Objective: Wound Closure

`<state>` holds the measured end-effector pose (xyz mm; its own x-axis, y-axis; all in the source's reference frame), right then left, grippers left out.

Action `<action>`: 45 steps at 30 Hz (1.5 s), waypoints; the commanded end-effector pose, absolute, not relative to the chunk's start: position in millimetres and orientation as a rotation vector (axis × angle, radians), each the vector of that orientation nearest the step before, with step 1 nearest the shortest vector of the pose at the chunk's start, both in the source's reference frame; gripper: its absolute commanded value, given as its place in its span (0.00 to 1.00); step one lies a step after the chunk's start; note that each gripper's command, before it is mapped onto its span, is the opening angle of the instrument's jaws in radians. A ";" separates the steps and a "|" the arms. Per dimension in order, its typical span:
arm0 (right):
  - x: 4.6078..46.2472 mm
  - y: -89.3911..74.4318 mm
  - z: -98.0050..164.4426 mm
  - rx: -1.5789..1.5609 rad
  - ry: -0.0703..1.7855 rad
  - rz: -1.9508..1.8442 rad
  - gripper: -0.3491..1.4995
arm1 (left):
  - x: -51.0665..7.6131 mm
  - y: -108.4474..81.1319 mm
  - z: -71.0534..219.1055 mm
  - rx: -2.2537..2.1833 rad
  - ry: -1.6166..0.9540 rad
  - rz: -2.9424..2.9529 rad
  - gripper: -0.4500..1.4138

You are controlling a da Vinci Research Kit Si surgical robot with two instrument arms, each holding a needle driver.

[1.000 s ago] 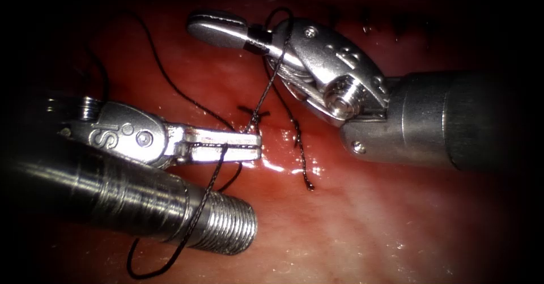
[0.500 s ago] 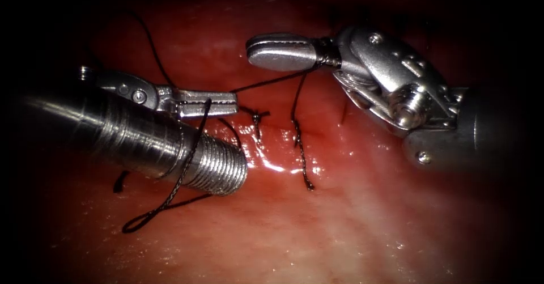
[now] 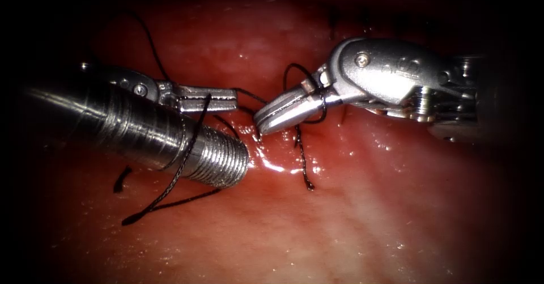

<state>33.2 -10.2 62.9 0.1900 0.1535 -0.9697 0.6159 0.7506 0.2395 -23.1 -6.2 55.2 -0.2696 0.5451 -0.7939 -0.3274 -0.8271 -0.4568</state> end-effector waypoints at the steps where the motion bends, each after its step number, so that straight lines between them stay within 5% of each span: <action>1: 33.5 -10.7 63.2 0.686 1.359 -0.404 0.00 | -23.7 -6.3 55.8 -1.447 -0.272 2.124 0.00; 36: 31.2 -12.5 67.5 0.498 1.005 -0.744 0.01 | -25.5 -6.6 58.3 -1.458 -0.297 2.143 0.00; 41: 31.3 -13.1 67.7 0.493 0.939 -0.807 0.18 | -25.6 -7.0 58.5 -1.458 -0.291 2.146 0.00; 45: 31.7 -14.6 68.3 0.475 0.899 -0.860 0.43 | -25.6 -7.2 58.7 -1.459 -0.289 2.147 0.00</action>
<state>31.0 -14.6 68.0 0.3378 -0.4503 -0.8265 0.8123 0.5830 0.0144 -25.0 -7.2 58.2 -0.2826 0.5311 -0.7988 -0.3002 -0.8399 -0.4522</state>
